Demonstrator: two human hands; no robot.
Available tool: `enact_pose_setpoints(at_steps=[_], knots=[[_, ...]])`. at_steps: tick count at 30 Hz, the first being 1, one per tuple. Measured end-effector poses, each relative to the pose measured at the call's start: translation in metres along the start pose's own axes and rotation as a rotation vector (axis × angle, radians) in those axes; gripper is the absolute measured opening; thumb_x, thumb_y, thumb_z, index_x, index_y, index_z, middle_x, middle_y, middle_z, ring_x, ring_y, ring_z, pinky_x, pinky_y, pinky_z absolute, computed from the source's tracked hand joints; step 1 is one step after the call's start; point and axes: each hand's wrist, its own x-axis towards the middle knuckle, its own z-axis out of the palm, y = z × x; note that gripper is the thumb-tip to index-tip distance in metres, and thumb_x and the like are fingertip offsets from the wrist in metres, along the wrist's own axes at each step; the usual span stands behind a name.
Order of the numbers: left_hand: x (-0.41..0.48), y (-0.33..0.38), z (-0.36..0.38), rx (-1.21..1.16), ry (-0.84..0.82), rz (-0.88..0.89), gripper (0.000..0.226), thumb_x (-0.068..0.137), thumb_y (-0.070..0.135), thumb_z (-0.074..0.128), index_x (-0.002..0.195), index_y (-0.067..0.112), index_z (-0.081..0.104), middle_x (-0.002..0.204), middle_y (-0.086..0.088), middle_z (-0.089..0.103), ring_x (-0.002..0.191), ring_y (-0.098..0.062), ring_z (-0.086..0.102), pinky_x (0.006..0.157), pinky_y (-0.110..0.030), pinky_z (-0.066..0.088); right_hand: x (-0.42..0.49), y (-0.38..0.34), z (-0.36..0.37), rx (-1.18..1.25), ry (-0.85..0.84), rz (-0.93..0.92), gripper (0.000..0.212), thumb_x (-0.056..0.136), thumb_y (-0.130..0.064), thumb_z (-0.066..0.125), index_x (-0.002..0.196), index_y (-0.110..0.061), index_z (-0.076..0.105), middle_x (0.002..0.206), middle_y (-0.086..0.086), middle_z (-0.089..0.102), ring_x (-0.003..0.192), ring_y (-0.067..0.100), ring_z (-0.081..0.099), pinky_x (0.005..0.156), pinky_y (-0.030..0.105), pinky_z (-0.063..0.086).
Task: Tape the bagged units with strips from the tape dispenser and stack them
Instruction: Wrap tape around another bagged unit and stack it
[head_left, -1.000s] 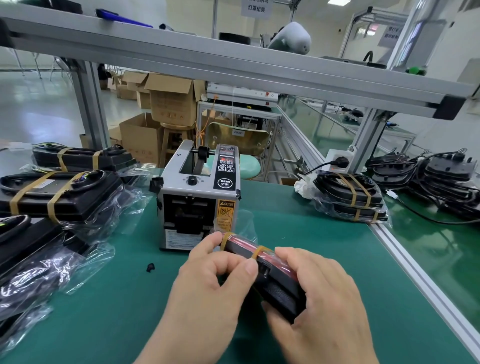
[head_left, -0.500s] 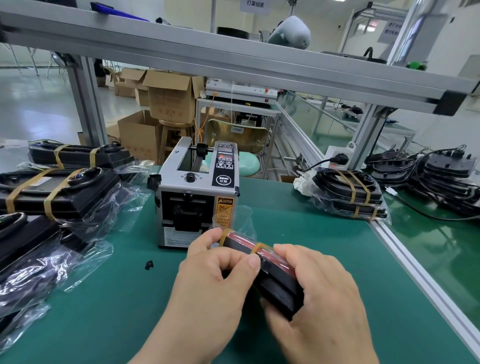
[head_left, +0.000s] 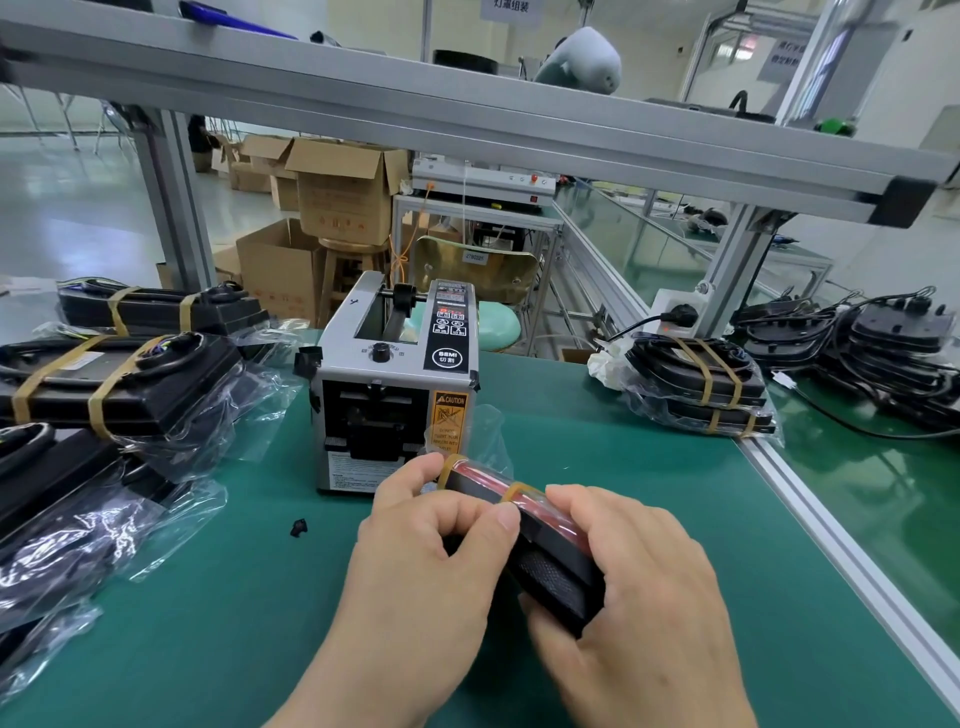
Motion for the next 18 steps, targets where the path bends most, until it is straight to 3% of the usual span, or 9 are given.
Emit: enact_pose_setpoints(at_steps=[4, 12, 18], knots=[[0.0023, -0.0036, -0.0011, -0.054, 0.006, 0.0, 0.015, 0.083, 0.034, 0.062, 0.072, 0.036, 0.073, 0.119, 0.035, 0.041, 0.122, 0.024, 0.028, 0.074, 0.012, 0.02, -0.0003, 0.0009, -0.0002, 0.007, -0.008, 0.009, 0.058, 0.047, -0.031, 0.071, 0.104, -0.022, 0.068, 0.097, -0.008, 0.067, 0.081, 0.025, 0.064, 0.074, 0.029, 0.036], [0.0005, 0.0002, 0.0021, -0.014, 0.008, -0.005, 0.014, 0.078, 0.042, 0.061, 0.069, 0.043, 0.071, 0.136, 0.022, 0.037, 0.128, 0.012, 0.031, 0.079, 0.003, 0.023, 0.0005, 0.0002, 0.0002, -0.001, -0.001, -0.001, 0.057, 0.047, -0.031, 0.071, 0.104, -0.021, 0.068, 0.097, -0.008, 0.067, 0.079, 0.024, 0.063, 0.073, 0.027, 0.035], [0.0007, 0.0009, 0.0054, 0.017, 0.068, -0.001, 0.007, 0.071, 0.043, 0.063, 0.069, 0.047, 0.069, 0.134, 0.02, 0.041, 0.125, 0.008, 0.035, 0.075, 0.014, 0.015, 0.0004, -0.0006, -0.0007, -0.011, -0.005, 0.001, 0.058, 0.047, -0.029, 0.072, 0.104, -0.02, 0.069, 0.097, -0.006, 0.067, 0.08, 0.025, 0.064, 0.074, 0.029, 0.035]])
